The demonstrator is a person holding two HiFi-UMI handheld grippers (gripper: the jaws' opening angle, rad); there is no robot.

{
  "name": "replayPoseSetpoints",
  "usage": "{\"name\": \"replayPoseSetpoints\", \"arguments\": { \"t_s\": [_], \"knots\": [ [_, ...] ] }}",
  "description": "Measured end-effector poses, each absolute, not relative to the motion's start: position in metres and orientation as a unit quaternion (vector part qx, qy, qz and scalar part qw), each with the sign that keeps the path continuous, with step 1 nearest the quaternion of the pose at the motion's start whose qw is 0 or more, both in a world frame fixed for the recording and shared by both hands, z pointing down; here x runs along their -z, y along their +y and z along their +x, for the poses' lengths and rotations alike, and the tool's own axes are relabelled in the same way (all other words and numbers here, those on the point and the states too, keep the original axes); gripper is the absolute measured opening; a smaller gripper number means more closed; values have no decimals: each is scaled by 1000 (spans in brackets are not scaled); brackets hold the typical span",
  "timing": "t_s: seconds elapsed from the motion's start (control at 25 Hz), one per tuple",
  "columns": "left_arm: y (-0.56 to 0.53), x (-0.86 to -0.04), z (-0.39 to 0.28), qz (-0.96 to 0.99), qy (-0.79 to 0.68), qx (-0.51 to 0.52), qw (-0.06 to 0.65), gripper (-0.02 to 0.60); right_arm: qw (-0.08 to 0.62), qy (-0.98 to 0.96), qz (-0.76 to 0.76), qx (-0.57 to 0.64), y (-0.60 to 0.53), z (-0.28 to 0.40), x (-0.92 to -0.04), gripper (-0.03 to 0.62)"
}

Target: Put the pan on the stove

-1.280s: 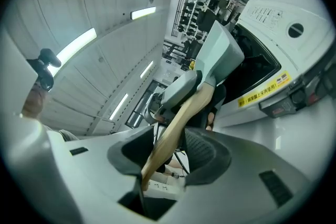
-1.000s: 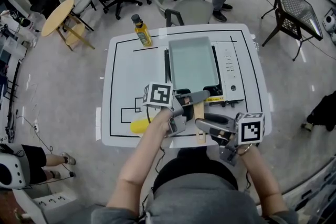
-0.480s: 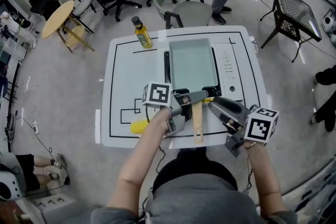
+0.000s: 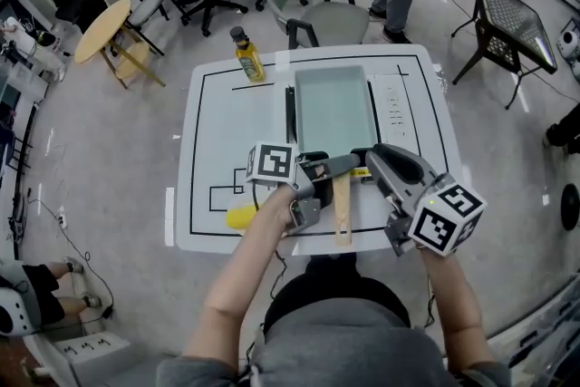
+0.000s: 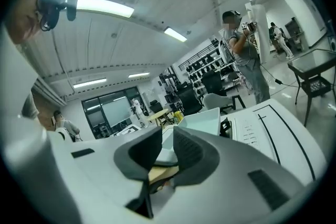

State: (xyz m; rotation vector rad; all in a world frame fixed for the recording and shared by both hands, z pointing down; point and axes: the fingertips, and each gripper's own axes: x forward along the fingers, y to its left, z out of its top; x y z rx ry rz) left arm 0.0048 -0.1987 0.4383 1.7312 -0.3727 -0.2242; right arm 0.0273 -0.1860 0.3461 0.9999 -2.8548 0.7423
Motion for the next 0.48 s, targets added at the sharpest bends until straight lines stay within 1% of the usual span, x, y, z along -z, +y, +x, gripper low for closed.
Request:
{"name": "replayPoseSetpoints", "arguments": {
  "t_s": [0.08, 0.24, 0.48],
  "knots": [
    [-198, -437, 2, 753, -164, 105, 629, 192, 12, -917, 327, -227, -187, 27, -342, 59],
    [-194, -437, -2, 748, -167, 115, 632, 193, 16, -918, 339, -205, -190, 31, -338, 6],
    [-191, -435, -9, 748, -174, 123, 628, 193, 26, -918, 349, -187, -195, 33, -336, 5]
  ]
}}
